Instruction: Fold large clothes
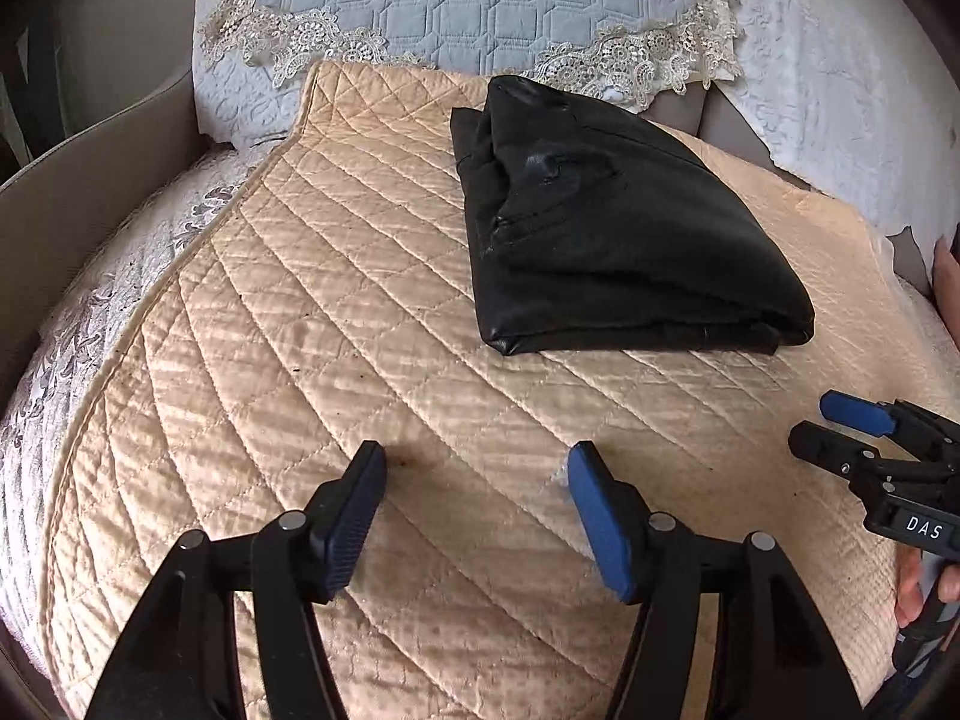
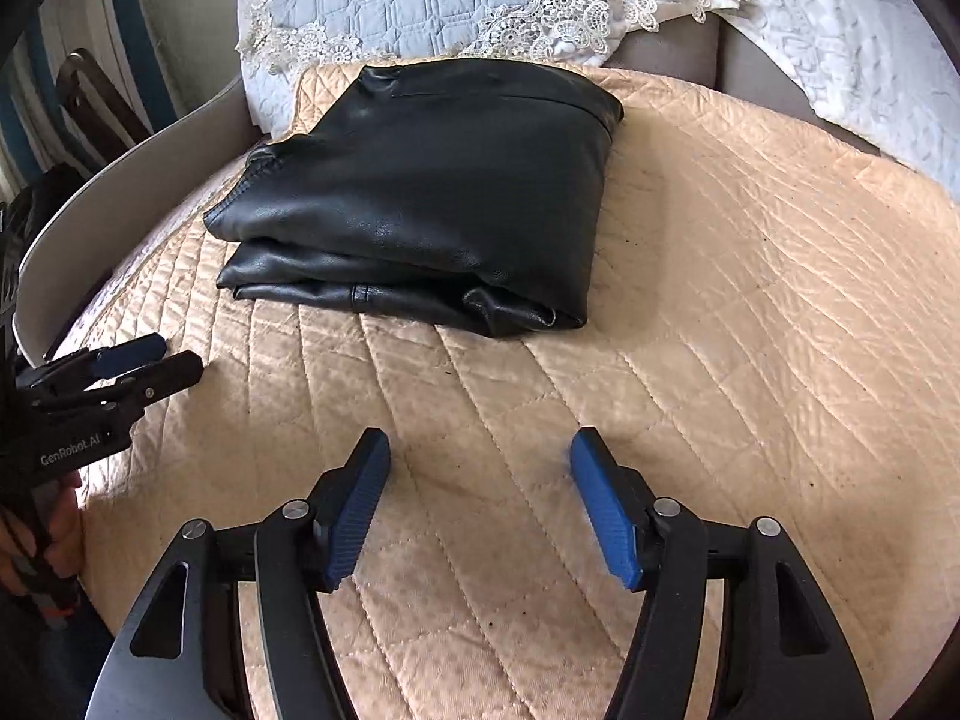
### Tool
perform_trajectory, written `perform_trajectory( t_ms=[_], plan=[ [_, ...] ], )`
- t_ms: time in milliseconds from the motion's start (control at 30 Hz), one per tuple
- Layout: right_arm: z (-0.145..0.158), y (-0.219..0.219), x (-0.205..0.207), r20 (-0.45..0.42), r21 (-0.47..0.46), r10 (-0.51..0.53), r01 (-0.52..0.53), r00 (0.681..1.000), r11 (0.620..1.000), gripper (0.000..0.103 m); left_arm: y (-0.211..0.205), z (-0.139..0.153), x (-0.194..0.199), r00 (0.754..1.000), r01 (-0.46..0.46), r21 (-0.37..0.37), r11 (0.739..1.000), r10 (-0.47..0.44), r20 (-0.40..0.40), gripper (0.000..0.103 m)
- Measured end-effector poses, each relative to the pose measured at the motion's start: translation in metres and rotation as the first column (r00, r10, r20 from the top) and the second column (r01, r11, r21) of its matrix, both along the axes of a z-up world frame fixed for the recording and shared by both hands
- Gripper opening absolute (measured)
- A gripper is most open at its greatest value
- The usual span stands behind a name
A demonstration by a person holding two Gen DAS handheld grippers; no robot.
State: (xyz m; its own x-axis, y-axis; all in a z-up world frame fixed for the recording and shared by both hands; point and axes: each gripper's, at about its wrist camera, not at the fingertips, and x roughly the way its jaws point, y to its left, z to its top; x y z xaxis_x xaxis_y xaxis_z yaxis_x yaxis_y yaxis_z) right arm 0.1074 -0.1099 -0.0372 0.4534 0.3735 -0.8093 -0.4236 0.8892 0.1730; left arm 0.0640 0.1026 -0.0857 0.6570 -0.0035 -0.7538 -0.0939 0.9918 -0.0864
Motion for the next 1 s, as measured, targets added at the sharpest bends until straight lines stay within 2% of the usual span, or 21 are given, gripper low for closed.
perform_trajectory(
  t_ms=[267,500,1000],
  plan=[
    [-0.0014,-0.0006,0.0005,0.004,0.002,-0.004,0.004,1.000,1.000,0.066,-0.0011,0.0000,0.0019,1.000,0.003,0.011,1.000,-0.003,-0.003,0.070],
    [-0.0019,-0.0004,0.0020,-0.001,0.007,-0.002,0.002,1.000,1.000,0.068,-0.0022,-0.0013,0.0051,1.000,0.014,0.011,1.000,-0.014,-0.014,0.076],
    [-0.0026,0.0011,0.0018,0.002,0.002,-0.002,0.002,1.000,1.000,0.069,-0.0016,-0.0032,0.0070,1.000,0.024,0.017,1.000,-0.024,-0.016,0.079]
  ],
)
